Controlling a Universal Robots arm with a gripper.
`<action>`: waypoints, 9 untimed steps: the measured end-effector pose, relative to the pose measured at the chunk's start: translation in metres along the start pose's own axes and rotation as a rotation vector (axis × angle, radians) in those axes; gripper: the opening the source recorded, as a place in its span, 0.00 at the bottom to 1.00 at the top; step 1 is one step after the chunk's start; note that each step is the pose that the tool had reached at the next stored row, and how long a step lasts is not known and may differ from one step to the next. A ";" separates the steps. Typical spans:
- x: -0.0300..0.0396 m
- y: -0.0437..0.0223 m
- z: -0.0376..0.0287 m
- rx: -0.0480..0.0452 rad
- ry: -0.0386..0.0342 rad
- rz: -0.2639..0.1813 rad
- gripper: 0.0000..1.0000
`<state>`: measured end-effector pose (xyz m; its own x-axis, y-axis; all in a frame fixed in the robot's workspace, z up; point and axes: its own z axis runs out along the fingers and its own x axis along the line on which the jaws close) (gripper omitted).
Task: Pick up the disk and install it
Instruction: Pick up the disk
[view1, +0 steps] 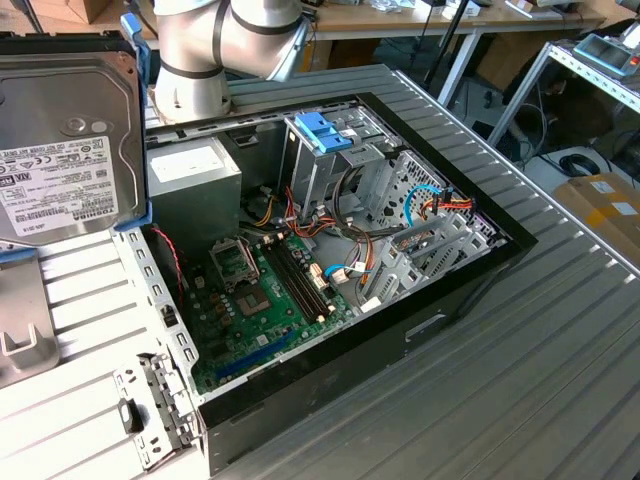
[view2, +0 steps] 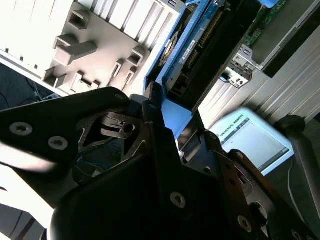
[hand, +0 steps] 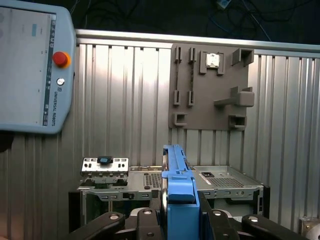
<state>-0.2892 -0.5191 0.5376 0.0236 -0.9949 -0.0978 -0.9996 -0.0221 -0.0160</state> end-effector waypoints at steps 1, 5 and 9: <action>0.0009 0.0000 -0.0001 0.0000 0.0000 0.000 0.37; 0.0047 0.0001 -0.0004 0.0000 0.0000 0.000 0.37; 0.0082 0.0002 -0.0008 0.0000 0.0001 0.000 0.37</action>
<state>-0.2892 -0.5274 0.5376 0.0236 -0.9949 -0.0978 -0.9996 -0.0221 -0.0159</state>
